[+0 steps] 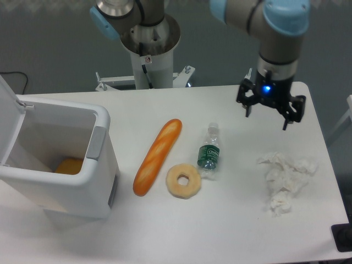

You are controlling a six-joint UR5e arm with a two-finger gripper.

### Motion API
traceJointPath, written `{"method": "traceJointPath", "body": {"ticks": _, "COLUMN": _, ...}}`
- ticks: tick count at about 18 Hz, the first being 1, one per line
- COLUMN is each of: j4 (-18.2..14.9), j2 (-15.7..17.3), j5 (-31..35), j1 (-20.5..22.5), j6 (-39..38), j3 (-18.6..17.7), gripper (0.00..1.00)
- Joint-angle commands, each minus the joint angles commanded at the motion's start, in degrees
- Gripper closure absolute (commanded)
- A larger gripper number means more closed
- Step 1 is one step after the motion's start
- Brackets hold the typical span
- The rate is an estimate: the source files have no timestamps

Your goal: Place the round bread in the trash can

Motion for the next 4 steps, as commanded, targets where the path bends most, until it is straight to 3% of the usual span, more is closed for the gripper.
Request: {"method": "traceJointPath", "body": {"ticks": 4, "j4": 0.4, "j2": -1.9, "j5": 0.0, "j1": 0.1, "j6": 0.7, "j3": 0.7, "gripper": 0.00}}
